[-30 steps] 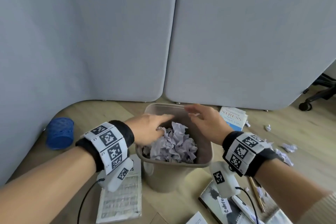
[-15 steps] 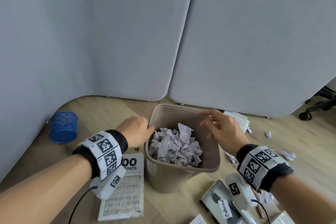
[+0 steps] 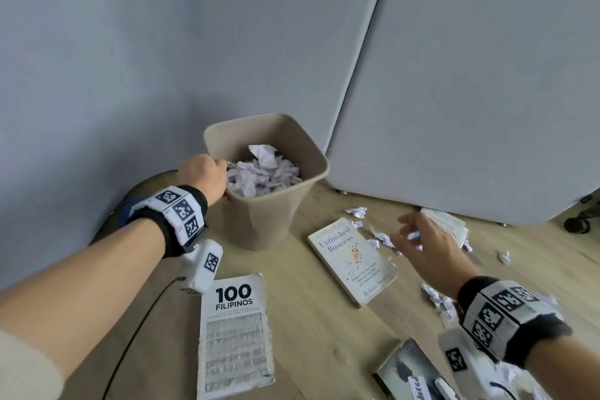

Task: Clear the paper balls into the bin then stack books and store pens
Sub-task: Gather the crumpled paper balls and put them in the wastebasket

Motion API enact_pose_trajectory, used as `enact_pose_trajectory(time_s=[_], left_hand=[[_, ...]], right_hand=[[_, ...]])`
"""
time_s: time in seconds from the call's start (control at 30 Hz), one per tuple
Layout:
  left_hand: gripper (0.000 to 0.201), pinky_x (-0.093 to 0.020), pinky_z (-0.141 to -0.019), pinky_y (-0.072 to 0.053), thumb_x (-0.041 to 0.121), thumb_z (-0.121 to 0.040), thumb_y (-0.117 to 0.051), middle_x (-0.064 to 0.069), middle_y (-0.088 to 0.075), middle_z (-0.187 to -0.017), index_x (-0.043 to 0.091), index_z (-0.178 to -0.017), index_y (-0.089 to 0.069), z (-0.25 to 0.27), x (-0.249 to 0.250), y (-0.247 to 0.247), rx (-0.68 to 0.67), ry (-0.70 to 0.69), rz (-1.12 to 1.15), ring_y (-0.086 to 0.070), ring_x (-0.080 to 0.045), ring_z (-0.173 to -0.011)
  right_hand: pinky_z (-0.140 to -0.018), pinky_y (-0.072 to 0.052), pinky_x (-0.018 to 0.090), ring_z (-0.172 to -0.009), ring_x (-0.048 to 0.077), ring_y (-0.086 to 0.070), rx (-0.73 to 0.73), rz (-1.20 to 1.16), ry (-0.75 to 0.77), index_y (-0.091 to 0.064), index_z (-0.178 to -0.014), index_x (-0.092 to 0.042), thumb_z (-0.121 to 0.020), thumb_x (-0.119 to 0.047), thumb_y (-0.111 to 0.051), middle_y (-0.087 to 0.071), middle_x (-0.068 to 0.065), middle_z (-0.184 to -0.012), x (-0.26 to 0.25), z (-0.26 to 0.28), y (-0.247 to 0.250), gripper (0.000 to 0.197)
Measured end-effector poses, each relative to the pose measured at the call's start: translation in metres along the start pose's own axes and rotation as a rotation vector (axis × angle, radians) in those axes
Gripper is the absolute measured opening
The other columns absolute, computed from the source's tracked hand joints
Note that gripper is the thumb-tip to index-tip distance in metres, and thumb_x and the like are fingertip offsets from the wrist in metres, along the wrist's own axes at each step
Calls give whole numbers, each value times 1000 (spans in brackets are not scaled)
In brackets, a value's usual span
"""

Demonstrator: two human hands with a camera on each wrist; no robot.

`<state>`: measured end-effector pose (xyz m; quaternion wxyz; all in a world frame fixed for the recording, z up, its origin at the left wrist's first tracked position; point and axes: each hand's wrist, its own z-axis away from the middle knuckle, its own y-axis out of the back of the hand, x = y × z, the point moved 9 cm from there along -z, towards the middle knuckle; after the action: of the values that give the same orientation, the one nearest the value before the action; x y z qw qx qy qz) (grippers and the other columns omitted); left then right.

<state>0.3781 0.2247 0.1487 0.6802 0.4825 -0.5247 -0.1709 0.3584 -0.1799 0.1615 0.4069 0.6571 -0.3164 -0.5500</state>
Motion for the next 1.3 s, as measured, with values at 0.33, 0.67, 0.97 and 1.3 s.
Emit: enact_pose_trajectory(time_s=[0.33,0.67,0.97,1.3], left_hand=[[74,-34,-71,-53,66,-93,-19,-14,-71,-70,5,-82,-59,23,-17,-33,-97,332,151,-71,-29,-63],[43,-31,-70,-52,48,-91,-48,-8,-66,-72,11,-72,-57,135,144,-192,-545,-255,-276,-69,-25,-74],[48,-37,-100,-42,44,-91,-51,-6,-51,-137,16,-131,-50,112,210,-304,-658,-637,-569,-49,-24,-124],[75,-40,-98,-37,74,-80,-12,10,-62,-120,33,-122,-58,90,143,-358,-602,-695,-555,-58,-16,-108]], right_hand=[[-100,-44,32,-112,14,-53,-395,440,-153,-46,-130,-24,-92,-45,-54,-50,-2,-129,101,5,-45,44],[-89,-43,32,-115,24,-54,-420,436,-50,-50,-128,-18,-95,-33,-51,-54,3,-125,130,-21,-24,37],[-93,-47,33,-114,21,-56,-479,348,-176,-52,-125,-23,-93,-41,-53,-58,0,-125,197,-29,-47,36],[-97,-45,41,-124,28,-43,-366,461,-173,-21,-145,-22,-79,-45,-70,-31,9,-142,240,-73,-125,85]])
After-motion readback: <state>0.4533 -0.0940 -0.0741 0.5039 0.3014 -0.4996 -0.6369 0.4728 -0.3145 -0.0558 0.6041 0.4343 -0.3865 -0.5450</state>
